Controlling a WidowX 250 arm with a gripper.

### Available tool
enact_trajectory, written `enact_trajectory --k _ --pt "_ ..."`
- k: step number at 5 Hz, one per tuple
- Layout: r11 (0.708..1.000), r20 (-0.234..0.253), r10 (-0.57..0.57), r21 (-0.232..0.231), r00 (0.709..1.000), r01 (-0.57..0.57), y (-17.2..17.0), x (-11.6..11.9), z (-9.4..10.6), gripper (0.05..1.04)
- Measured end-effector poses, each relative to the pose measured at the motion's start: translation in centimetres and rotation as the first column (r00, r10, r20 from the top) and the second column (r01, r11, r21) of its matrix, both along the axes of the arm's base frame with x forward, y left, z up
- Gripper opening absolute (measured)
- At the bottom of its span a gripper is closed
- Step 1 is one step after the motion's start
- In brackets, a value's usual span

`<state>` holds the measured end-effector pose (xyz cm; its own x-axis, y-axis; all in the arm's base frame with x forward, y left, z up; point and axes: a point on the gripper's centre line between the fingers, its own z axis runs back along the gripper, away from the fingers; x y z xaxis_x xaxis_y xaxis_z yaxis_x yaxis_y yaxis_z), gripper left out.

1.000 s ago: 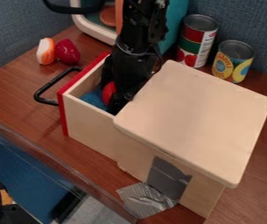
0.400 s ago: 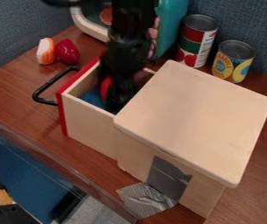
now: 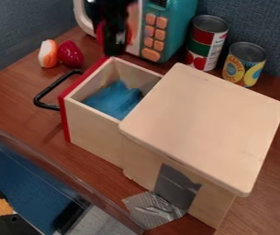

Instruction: Pick a red thing from the drawer

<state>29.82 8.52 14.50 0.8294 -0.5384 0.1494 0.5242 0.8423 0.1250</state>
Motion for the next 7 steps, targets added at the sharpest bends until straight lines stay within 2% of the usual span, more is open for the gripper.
enact_trajectory --k 1,3,4,5,6,7 --pt "0.996 -0.019 0.085 0.004 0.996 -0.085 3.3 1.1 -0.3 0.899" --pt "0.981 -0.163 0.194 0.004 0.967 -0.196 7.7 5.8 -5.7 0.899" --pt "0.979 -0.218 0.2 0.011 0.955 -0.203 7.9 7.6 -8.8 0.899" --pt "0.987 -0.271 0.161 0.022 0.949 -0.161 6.3 8.1 -11.1 0.899" --pt "0.99 -0.264 0.14 0.023 0.954 -0.139 5.5 8.5 -11.6 0.899" --pt "0.992 -0.277 0.126 0.038 0.953 -0.121 4.5 8.0 -12.6 0.933"
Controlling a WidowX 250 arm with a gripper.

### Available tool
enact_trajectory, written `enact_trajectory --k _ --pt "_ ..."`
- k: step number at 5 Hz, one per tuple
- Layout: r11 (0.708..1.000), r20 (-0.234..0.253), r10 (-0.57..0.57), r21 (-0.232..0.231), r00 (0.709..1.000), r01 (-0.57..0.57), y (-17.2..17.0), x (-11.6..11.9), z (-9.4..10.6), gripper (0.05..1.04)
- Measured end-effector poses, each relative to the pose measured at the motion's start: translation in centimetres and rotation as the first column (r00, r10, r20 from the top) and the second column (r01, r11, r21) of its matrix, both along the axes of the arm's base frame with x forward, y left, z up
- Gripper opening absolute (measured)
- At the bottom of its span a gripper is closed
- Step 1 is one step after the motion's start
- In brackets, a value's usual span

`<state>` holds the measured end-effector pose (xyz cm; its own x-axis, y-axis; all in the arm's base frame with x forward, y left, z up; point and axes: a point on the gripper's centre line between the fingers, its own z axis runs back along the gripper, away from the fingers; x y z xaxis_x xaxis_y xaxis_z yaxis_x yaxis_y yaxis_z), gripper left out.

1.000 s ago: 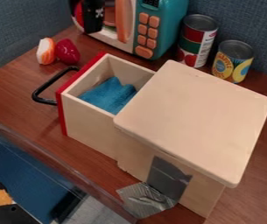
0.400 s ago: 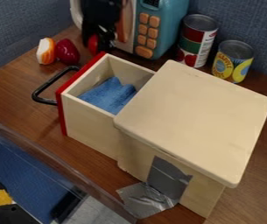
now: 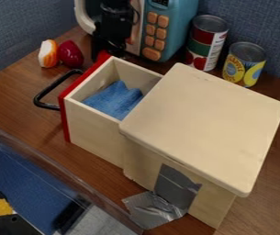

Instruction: Pick a red thing from the drawer

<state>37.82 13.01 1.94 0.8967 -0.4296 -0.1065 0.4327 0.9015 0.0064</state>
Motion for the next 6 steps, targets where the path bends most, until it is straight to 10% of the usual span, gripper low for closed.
enact_trajectory --k 2,4,6 --pt "1.0 0.047 -0.018 0.001 0.999 0.018 -0.8 -0.7 2.1 1.002" --pt "1.0 0.148 0.019 0.001 0.989 -0.02 -0.8 -1.8 8.6 0.999" --pt "0.995 0.101 -0.004 0.101 0.995 -0.006 -2.7 -5.7 13.2 0.999"
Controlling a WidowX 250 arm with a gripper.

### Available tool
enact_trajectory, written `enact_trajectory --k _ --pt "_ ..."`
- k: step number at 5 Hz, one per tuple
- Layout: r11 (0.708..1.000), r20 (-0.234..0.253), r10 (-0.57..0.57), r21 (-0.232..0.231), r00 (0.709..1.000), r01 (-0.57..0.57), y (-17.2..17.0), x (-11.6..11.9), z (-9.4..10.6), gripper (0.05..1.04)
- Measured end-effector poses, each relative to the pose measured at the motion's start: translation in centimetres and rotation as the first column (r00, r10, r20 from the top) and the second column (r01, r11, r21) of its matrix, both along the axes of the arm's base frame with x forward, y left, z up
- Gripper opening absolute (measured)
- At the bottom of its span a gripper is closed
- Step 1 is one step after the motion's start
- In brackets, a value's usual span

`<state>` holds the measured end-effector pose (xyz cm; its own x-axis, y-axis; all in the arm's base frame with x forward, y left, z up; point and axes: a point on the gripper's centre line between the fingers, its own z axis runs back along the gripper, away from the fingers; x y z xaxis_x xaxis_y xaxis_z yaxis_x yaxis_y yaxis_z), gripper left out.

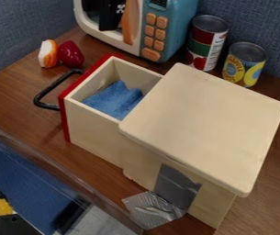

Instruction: Pick a red thing from the drawer

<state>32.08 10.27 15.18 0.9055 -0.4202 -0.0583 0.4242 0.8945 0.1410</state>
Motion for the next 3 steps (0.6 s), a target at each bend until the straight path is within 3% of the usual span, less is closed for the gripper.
enact_trajectory --k 1,3 --pt "0.999 -0.041 0.02 0.035 0.999 -0.018 0.1 -3.0 1.3 0.999" --pt "0.997 0.006 0.077 0.01 0.997 -0.077 3.7 -7.0 0.8 0.999"
